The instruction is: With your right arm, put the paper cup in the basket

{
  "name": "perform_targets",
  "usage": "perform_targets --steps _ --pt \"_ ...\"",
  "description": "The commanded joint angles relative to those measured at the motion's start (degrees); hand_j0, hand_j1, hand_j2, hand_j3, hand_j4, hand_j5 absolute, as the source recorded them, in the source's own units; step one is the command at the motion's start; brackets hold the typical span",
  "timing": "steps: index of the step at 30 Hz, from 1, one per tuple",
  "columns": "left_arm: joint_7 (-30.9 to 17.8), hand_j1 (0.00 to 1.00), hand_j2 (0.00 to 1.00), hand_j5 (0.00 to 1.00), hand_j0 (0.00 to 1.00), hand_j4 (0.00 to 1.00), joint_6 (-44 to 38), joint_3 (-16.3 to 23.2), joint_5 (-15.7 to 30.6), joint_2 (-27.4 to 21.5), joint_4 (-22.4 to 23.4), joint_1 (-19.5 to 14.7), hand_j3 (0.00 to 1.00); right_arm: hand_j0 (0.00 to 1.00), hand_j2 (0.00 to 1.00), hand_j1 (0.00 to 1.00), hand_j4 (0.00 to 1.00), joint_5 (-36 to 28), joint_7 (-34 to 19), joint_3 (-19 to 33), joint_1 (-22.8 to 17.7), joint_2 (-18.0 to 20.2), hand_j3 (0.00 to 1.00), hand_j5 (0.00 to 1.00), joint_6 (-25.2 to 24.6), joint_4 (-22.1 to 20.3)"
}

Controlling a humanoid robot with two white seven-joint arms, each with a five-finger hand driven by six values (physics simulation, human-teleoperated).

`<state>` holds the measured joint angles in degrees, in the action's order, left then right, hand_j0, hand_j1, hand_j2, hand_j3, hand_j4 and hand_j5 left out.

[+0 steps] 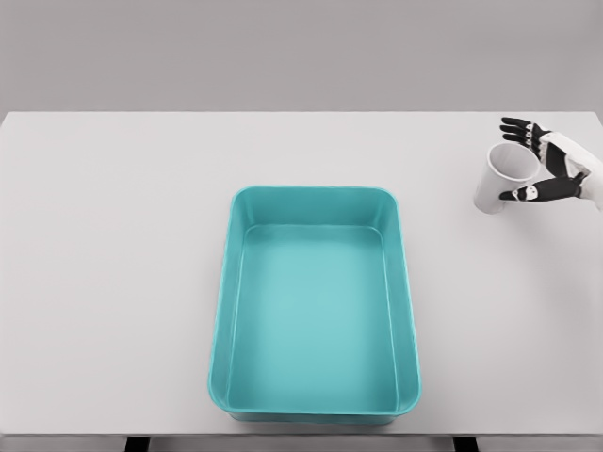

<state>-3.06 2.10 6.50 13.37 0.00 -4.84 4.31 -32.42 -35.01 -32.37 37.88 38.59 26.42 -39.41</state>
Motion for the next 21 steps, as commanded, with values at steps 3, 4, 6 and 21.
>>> perform_targets --steps 3,4,6,21 --pt "-0.02 1.00 1.00 1.00 1.00 1.00 0.01 0.00 -0.01 0.00 0.01 0.00 1.00 1.00 1.00 1.00 1.00 -0.36 0.01 0.12 0.09 -0.88 1.00 1.00 -0.05 -0.05" --pt "0.07 1.00 1.00 1.00 1.00 1.00 0.01 0.00 -0.01 0.00 0.01 0.00 1.00 1.00 1.00 1.00 1.00 -0.36 0.01 0.12 0.09 -0.88 1.00 1.00 -0.14 -0.05" --pt "-0.02 1.00 1.00 1.00 1.00 1.00 0.01 0.00 -0.01 0.00 0.01 0.00 1.00 1.00 1.00 1.00 1.00 -0.45 0.01 0.12 0.09 -0.97 1.00 1.00 -0.14 -0.05" --pt "-0.02 1.00 1.00 1.00 1.00 1.00 0.01 0.00 -0.01 0.00 0.01 0.00 1.00 0.84 0.84 0.84 0.84 -0.10 0.01 0.20 0.17 -0.35 0.84 0.84 1.88 -4.09"
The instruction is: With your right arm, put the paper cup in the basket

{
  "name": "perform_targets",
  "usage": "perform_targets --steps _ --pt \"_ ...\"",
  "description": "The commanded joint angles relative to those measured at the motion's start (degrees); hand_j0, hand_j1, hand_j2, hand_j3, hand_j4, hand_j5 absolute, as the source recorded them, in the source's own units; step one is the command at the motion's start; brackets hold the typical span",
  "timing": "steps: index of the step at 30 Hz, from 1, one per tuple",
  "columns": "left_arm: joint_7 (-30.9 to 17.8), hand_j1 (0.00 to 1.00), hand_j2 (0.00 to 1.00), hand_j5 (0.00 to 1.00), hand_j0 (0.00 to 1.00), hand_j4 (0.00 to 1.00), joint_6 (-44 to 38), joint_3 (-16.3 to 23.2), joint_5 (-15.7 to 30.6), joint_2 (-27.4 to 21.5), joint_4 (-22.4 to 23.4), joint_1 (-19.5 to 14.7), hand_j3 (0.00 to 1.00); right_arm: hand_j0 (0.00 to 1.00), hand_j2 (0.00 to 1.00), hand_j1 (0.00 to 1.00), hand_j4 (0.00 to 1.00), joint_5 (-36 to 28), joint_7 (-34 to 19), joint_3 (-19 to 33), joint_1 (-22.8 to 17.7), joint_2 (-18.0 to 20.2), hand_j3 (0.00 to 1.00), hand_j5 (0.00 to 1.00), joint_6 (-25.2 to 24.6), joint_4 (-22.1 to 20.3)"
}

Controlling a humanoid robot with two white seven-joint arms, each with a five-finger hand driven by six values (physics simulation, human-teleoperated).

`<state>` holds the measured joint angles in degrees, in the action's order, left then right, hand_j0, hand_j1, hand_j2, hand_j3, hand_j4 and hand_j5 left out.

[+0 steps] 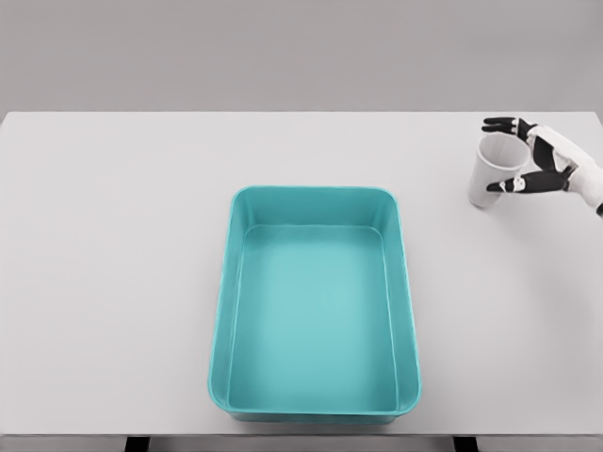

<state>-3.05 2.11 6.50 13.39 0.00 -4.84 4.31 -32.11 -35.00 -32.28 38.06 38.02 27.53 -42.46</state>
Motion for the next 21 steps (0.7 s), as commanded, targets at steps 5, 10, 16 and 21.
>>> perform_targets --steps 5,10,16,21 --pt "-0.03 1.00 1.00 1.00 1.00 1.00 0.00 0.00 -0.03 0.00 0.01 0.00 1.00 0.82 0.82 0.82 0.82 -0.14 0.00 0.11 -0.09 0.56 0.82 0.82 6.31 -3.60" --pt "0.06 1.00 1.00 1.00 1.00 1.00 0.00 0.00 -0.03 0.00 0.01 -0.09 1.00 0.74 0.74 0.74 0.74 4.69 0.00 0.29 -0.09 0.65 0.74 0.74 7.47 -9.13" --pt "-0.03 1.00 1.00 1.00 1.00 1.00 0.00 0.00 -0.03 0.00 0.01 0.00 1.00 0.74 0.74 0.74 0.74 6.97 0.00 0.64 -0.09 1.18 0.74 0.74 7.47 -15.90" --pt "-0.03 1.00 1.00 1.00 1.00 1.00 0.00 0.00 -0.03 0.00 0.01 0.00 1.00 0.74 0.74 0.74 0.74 9.17 0.00 0.64 -0.26 1.88 0.74 0.74 7.47 -26.53"
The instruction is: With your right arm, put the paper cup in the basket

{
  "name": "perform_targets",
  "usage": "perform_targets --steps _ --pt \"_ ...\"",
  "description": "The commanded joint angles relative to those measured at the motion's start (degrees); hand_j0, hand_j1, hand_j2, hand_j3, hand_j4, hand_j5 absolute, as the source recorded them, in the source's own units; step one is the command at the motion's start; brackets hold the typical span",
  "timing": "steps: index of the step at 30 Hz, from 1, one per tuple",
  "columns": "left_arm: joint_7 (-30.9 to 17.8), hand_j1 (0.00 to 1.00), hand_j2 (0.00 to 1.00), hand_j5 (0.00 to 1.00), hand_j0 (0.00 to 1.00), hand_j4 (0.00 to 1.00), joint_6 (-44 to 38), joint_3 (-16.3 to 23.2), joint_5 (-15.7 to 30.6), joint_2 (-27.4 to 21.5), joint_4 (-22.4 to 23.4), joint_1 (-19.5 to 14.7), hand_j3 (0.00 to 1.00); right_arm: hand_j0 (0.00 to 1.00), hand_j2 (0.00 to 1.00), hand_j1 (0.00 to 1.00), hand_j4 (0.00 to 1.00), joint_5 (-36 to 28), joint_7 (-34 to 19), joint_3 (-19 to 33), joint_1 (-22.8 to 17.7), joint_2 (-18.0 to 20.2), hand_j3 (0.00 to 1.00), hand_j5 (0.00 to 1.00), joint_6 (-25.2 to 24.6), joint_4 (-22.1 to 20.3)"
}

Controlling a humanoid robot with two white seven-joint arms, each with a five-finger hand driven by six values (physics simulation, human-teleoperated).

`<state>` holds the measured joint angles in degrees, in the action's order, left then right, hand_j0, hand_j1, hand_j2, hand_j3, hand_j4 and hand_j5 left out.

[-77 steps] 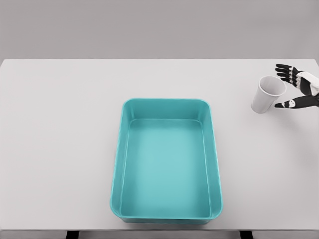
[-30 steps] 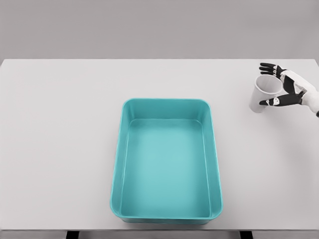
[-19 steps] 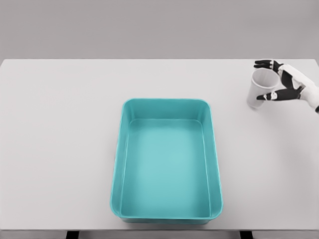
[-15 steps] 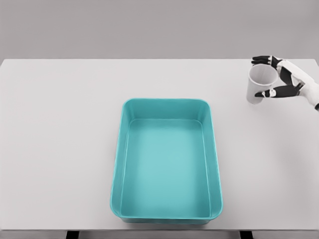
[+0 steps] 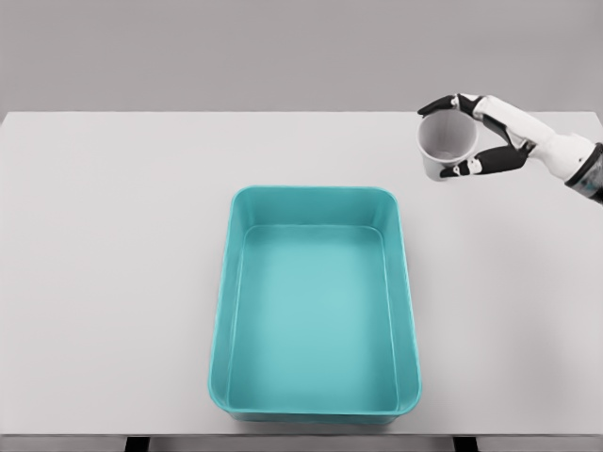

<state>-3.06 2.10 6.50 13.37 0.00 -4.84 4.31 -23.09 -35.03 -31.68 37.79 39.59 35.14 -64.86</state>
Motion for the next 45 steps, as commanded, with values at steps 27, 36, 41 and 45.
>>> perform_targets --steps 27,36,41,45 --pt "-0.02 1.00 1.00 1.00 1.00 1.00 0.01 0.00 -0.01 0.00 0.00 0.00 1.00 0.75 0.75 0.75 0.75 24.67 0.03 -15.69 -0.70 -2.50 0.75 0.75 -5.16 -24.61" --pt "0.07 1.00 1.00 1.00 1.00 1.00 0.01 0.00 -0.01 0.00 0.00 -0.09 1.00 1.00 1.00 1.00 1.00 26.25 0.03 -17.18 -0.62 -2.59 1.00 1.00 -4.73 -26.28" --pt "-0.02 1.00 1.00 1.00 1.00 1.00 0.01 0.00 -0.01 0.00 0.00 0.00 1.00 1.00 1.00 1.00 1.00 26.25 0.03 -16.31 -0.53 -1.88 1.00 1.00 -4.64 -26.90" --pt "-0.02 1.00 1.00 1.00 1.00 1.00 0.01 0.00 -0.01 0.00 0.00 0.00 1.00 1.00 1.00 1.00 1.00 26.08 0.03 -12.62 -0.62 0.04 1.00 1.00 -4.64 -27.86"
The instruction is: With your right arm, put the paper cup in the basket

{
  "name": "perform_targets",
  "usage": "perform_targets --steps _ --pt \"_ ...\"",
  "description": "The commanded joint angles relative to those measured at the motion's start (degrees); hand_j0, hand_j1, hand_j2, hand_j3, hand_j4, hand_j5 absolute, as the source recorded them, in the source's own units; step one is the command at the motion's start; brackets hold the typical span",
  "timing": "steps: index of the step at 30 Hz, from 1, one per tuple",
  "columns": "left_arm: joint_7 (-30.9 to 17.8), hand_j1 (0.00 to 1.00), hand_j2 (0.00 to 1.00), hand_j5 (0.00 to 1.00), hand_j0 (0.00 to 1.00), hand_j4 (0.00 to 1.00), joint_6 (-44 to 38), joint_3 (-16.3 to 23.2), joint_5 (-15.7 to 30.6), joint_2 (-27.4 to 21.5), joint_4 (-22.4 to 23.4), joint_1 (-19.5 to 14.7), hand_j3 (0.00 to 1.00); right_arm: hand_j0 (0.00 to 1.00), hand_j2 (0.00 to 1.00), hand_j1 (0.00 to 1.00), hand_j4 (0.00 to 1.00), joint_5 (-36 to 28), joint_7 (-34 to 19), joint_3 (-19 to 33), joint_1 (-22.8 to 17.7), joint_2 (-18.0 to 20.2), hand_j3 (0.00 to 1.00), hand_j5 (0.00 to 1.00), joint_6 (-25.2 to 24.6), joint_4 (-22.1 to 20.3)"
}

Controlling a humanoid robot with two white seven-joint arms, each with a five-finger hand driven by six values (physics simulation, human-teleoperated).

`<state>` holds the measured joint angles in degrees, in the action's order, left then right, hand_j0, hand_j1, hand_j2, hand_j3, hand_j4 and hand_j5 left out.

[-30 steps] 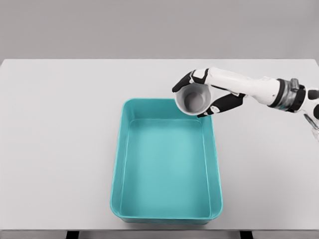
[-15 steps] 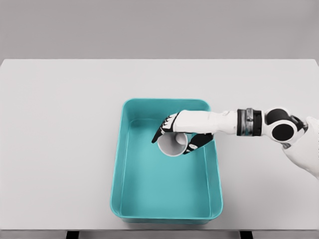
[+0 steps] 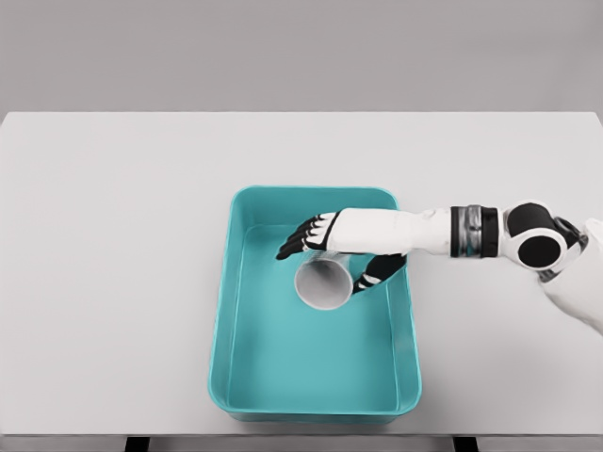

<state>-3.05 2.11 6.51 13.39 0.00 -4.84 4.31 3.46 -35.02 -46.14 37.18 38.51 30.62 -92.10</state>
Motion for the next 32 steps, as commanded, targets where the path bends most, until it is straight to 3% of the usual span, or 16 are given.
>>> perform_targets --steps 1,6,10,12,15,16,19,21,25,32 --pt "-0.03 1.00 1.00 1.00 1.00 1.00 0.00 0.00 -0.03 0.00 0.00 -0.09 1.00 1.00 1.00 1.00 1.00 -0.56 0.02 2.98 0.00 1.74 1.00 1.00 -0.13 -0.80" --pt "-0.03 1.00 1.00 1.00 1.00 1.00 0.00 0.00 -0.03 0.00 0.00 0.00 1.00 1.00 1.00 1.00 1.00 -3.01 0.02 7.73 -0.26 2.62 1.00 1.00 -0.13 -1.07" --pt "-0.03 1.00 1.00 1.00 1.00 1.00 0.00 0.00 -0.03 0.00 0.00 -0.09 1.00 1.00 1.00 1.00 1.00 -23.32 0.02 10.89 -1.67 3.94 1.00 1.00 4.38 -0.98" --pt "0.06 1.00 1.00 1.00 1.00 1.00 0.00 0.00 0.06 0.00 0.00 0.00 1.00 1.00 1.00 1.00 1.00 -32.55 0.02 15.81 -4.04 6.04 1.00 1.00 4.38 0.25" --pt "-0.03 1.00 1.00 1.00 1.00 1.00 0.00 0.00 0.06 0.00 0.00 0.00 1.00 1.00 1.00 1.00 1.00 -32.47 0.02 21.97 -9.31 6.66 1.00 1.00 4.38 8.69" --pt "-0.03 1.00 1.00 1.00 1.00 1.00 0.00 0.00 -0.03 0.00 0.00 0.00 1.00 1.00 1.00 1.00 1.00 -32.29 0.02 23.02 -10.37 6.66 1.00 1.00 4.38 9.04" --pt "0.06 1.00 1.00 1.00 1.00 1.00 0.00 0.00 -0.03 0.00 0.00 0.00 1.00 1.00 1.00 1.00 1.00 -28.08 0.02 34.62 -20.12 6.05 1.00 1.00 4.38 9.04" --pt "-0.03 1.00 1.00 1.00 1.00 1.00 0.00 0.00 -0.03 0.00 0.00 0.00 1.00 1.00 1.00 1.00 1.00 -25.96 0.02 37.44 -24.08 6.05 1.00 1.00 4.38 8.69" --pt "-0.03 1.00 1.00 1.00 1.00 1.00 0.00 0.00 -0.03 0.00 0.00 0.00 1.00 1.00 1.00 1.00 1.00 -26.05 0.02 38.41 -25.93 5.96 1.00 1.00 4.38 9.04" --pt "0.06 1.00 1.00 1.00 1.00 1.00 0.00 0.00 0.06 0.00 0.00 -0.09 1.00 1.00 1.00 1.00 1.00 -26.05 0.02 38.50 -25.49 4.38 1.00 1.00 4.38 8.60"
